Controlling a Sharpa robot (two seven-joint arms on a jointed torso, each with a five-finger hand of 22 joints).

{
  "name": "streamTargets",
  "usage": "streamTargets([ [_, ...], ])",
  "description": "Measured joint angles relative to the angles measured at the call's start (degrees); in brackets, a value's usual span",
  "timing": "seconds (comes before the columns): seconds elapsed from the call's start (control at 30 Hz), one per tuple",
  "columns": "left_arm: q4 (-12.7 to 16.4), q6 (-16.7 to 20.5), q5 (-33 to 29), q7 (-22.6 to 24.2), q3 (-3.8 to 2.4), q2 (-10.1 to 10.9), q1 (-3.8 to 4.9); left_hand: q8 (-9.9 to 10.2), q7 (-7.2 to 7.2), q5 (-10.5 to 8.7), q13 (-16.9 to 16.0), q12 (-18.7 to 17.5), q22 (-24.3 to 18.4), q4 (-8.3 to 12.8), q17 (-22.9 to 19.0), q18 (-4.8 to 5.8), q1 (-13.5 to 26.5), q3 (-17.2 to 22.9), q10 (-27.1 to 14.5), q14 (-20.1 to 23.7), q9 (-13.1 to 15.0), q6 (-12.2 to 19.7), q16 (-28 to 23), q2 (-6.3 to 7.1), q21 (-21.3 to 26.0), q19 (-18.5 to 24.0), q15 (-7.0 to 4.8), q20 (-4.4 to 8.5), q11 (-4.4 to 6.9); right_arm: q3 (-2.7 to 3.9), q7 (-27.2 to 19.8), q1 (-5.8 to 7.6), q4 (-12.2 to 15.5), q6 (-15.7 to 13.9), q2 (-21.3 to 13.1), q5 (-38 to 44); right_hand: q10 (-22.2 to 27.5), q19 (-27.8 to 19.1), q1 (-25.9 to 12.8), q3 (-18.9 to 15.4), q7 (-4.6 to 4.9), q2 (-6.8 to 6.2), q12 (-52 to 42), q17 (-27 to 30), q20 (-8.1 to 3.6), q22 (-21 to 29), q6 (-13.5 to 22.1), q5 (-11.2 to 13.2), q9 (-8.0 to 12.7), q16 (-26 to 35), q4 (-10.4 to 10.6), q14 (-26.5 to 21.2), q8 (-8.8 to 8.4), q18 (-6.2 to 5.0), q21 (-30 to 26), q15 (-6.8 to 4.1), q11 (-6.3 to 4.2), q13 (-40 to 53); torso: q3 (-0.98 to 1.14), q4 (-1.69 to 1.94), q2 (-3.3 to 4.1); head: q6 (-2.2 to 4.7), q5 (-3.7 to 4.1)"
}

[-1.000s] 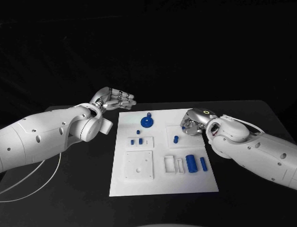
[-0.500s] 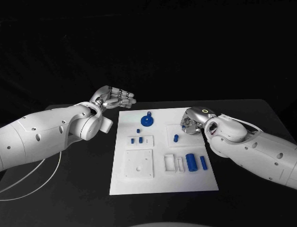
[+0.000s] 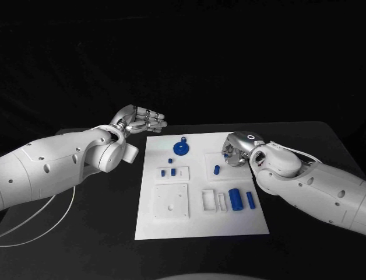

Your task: Assemble the parts on the task board

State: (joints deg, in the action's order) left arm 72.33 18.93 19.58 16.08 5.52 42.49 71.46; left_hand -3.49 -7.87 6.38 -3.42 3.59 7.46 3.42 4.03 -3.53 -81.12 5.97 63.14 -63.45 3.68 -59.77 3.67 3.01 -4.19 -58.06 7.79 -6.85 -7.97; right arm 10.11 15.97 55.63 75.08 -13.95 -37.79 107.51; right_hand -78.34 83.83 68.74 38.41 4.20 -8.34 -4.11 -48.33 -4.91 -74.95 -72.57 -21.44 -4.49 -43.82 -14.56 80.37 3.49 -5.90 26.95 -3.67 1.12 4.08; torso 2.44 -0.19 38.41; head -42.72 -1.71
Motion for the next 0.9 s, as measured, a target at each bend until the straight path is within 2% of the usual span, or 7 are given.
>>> streamTargets([
  [0.23, -0.3, -0.1, 0.0, 0.0, 0.0, 0.0, 0.0, 0.0, 0.0, 0.0, 0.0, 0.0, 0.0, 0.0, 0.0, 0.0, 0.0, 0.0, 0.0, 0.0, 0.0, 0.0, 0.0, 0.0, 0.0, 0.0, 0.0, 0.0, 0.0, -0.08, 0.6, -0.24, 0.7, -0.9, -0.4, 0.1, -0.4, 0.2, 0.0, 0.4, 0.11, 0.05, 0.1, 0.0, -0.21, 0.0, -0.3, 2.1, 0.0, 0.2, 0.1, 0.1, -0.06, 0.0, 0.0, 0.08, 0.0, -0.1, 0.03, 0.0, 0.01, 0.08, -0.11],
  [0.33, -0.4, -0.1, 0.0, 0.0, 0.0, -0.1, 0.0, 0.0, 0.0, 0.0, 0.0, 0.0, 0.0, 0.0, 0.0, 0.0, 0.0, 0.0, 0.0, 0.0, 0.0, 0.0, 0.0, 0.0, 0.0, 0.0, 0.0, 0.0, 0.0, 0.07, 0.7, -0.37, 1.2, -1.1, -0.7, -0.2, -0.4, 0.2, 0.3, 0.5, 0.1, 0.29, 0.1, 0.0, -0.21, 0.0, -0.3, 2.8, 0.0, 0.4, 0.1, 0.3, -0.08, -0.01, 0.1, -0.1, 0.01, -0.1, 0.03, -0.02, 0.01, 0.12, -0.15],
  [0.43, -0.5, -0.2, 0.0, 0.0, 0.0, -0.1, 0.0, 0.0, -0.2, 0.0, 0.0, 0.0, -0.3, 0.0, 0.0, 0.0, 0.0, 0.0, 0.0, 0.0, 0.0, -0.2, 0.0, 0.0, 0.0, 0.0, 0.0, 0.0, 0.0, 0.44, 0.8, -0.43, 1.8, -1.2, -0.9, -0.5, -0.4, 0.2, 0.3, 0.5, 0.1, 0.3, 0.1, 0.0, -0.21, 0.0, -0.3, 3.1, 0.0, 0.4, 0.1, 0.3, -0.21, -0.04, 0.2, -0.1, 0.01, 0.0, 0.03, -0.03, 0.0, 0.13, -0.18],
  [0.7, -1.0, -0.2, -0.1, -0.1, 0.0, -0.2, 0.0, 0.0, -0.21, 0.0, 0.0, 0.0, -0.4, 0.0, 0.0, 0.0, 0.0, 0.0, 0.0, 0.0, 0.0, -0.2, 0.0, 0.0, 0.0, 0.0, 0.0, 0.0, 0.0, 1.94, 0.6, -0.39, 4.5, -1.9, -2.1, -2.0, -0.4, 0.2, 0.4, 0.5, 0.11, 0.36, 0.2, 0.0, -0.21, 0.0, -0.2, 3.3, -0.1, 0.4, 0.1, 0.3, -0.01, -0.11, 0.2, -0.1, 0.0, 0.0, 0.03, -0.05, -0.03, 0.14, -0.15],
  [0.9, -1.4, -0.3, -0.1, -0.1, 0.0, -0.3, 0.01, 0.0, -0.21, 0.0, 0.0, 0.0, -0.4, 0.0, 0.0, 0.0, 0.0, 0.0, 0.0, 0.0, 0.0, -0.2, 0.0, 0.0, 0.0, 0.0, 0.0, 0.0, 0.0, 2.64, 0.4, -0.38, 6.4, -2.5, -3.2, -3.3, -0.4, 0.2, 0.4, 0.5, -0.06, 0.36, 0.2, 0.0, -0.21, 0.0, -0.2, 3.7, -0.1, 0.4, 0.1, 0.3, -0.01, -0.14, 0.6, -0.1, 0.01, 0.0, 0.01, -0.05, -0.03, 0.16, -0.13],
])
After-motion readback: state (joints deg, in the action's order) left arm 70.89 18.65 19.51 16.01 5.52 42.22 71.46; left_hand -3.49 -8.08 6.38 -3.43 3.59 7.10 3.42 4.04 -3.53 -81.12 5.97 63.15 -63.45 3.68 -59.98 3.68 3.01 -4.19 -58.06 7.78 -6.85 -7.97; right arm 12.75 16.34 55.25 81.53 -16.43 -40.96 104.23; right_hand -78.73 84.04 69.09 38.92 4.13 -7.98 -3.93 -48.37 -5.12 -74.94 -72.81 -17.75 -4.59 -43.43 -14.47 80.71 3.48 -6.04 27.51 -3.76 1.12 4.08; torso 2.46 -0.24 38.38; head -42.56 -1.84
